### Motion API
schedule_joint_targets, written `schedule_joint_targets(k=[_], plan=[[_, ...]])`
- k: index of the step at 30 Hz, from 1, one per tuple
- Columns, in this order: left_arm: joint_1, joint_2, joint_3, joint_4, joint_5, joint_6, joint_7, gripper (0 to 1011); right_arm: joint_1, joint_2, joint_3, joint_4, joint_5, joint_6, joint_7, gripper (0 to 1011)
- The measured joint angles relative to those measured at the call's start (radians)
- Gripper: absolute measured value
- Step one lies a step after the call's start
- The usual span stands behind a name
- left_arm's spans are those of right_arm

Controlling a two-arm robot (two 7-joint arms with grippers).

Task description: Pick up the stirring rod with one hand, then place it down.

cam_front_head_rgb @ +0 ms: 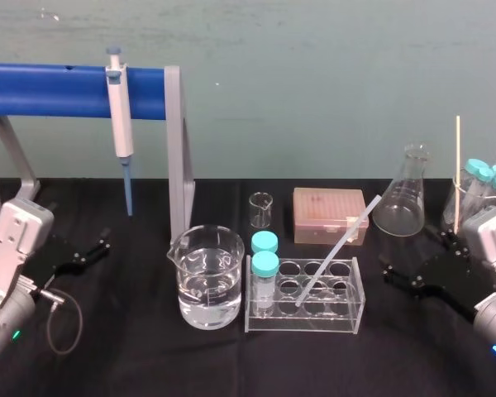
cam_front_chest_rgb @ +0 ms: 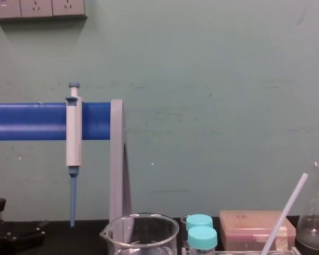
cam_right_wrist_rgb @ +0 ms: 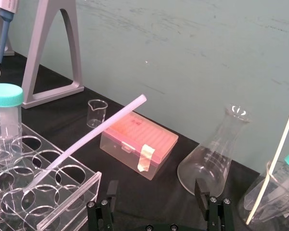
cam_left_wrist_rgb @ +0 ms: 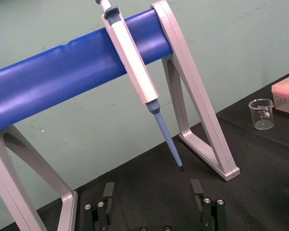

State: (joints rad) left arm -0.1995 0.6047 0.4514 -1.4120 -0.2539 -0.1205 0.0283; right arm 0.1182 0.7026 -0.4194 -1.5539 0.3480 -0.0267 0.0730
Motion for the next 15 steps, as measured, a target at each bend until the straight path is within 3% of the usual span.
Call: schedule_joint_targets(k=[7,15], plan=[[0.0,0.0,0.0,0.0,0.0,0.0,0.0,1000,-0.003,-0.039,0.006,0.033,-0.043,-0.036,-0.029,1003],[0.0,0.0,0.0,0.0,0.0,0.0,0.0,1000,-0.003,-0.036,0.005,0.032,-0.042,-0.037,-0.029,1003]])
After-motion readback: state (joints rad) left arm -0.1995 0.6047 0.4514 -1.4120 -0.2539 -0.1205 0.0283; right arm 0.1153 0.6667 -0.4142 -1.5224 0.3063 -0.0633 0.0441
